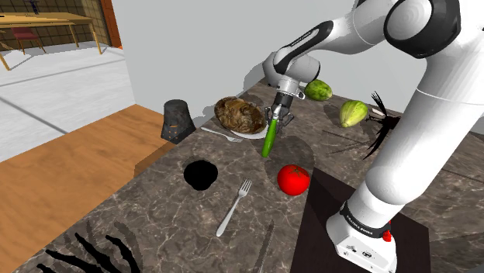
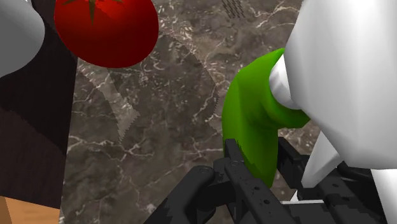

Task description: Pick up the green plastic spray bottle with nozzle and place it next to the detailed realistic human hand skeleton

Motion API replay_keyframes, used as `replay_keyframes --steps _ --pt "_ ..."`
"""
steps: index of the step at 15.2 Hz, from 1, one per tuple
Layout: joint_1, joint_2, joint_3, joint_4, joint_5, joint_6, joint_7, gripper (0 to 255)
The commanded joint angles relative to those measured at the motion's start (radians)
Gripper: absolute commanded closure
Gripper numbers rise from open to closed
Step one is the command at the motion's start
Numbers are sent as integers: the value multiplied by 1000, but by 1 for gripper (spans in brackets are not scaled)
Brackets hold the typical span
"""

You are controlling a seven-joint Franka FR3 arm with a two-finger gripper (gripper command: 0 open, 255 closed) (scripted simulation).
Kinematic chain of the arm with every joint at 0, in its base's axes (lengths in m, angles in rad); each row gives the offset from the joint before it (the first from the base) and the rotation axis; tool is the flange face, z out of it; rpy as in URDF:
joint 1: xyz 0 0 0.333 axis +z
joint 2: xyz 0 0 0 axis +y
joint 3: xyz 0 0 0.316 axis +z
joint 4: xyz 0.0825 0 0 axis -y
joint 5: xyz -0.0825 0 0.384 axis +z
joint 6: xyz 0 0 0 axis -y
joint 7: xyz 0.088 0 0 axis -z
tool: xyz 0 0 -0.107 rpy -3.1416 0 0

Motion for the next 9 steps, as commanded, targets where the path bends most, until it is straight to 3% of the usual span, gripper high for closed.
replay_keyframes --steps 1,9 --pt "0 0 0 0 0 0 0 255" --pt "0 -58 -4 30 -27 -77 42 255"
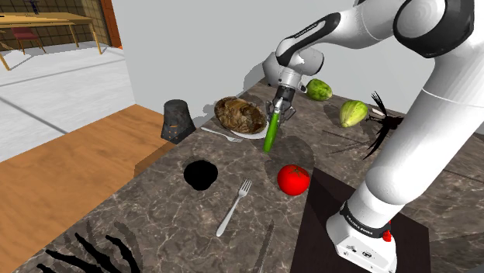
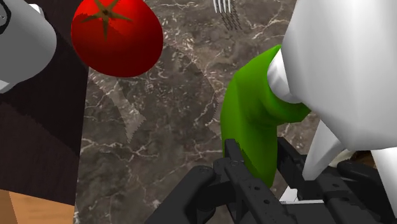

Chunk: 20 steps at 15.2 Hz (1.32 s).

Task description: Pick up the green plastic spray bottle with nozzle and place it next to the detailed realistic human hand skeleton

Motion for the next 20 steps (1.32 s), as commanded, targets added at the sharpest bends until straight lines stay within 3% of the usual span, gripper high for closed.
replay_keyframes --steps 1,20 --pt "0 -17 0 10 -7 -24 13 255" --pt "-3 -121 -4 151 -47 -245 110 255"
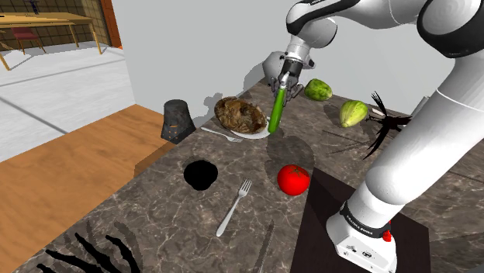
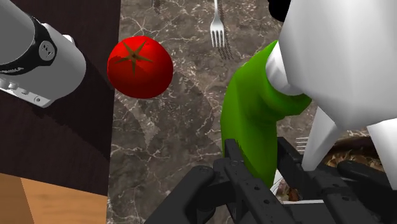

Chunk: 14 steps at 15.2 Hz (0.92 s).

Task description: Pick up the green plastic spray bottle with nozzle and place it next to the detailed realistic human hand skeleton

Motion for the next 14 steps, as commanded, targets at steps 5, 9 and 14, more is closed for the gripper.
replay_keyframes --steps 5,9,14 --pt "0 -23 1 55 -5 -71 30 255" --pt "0 -31 0 99 -7 -120 48 255" --pt "-1 -36 -1 159 -6 -182 69 255"
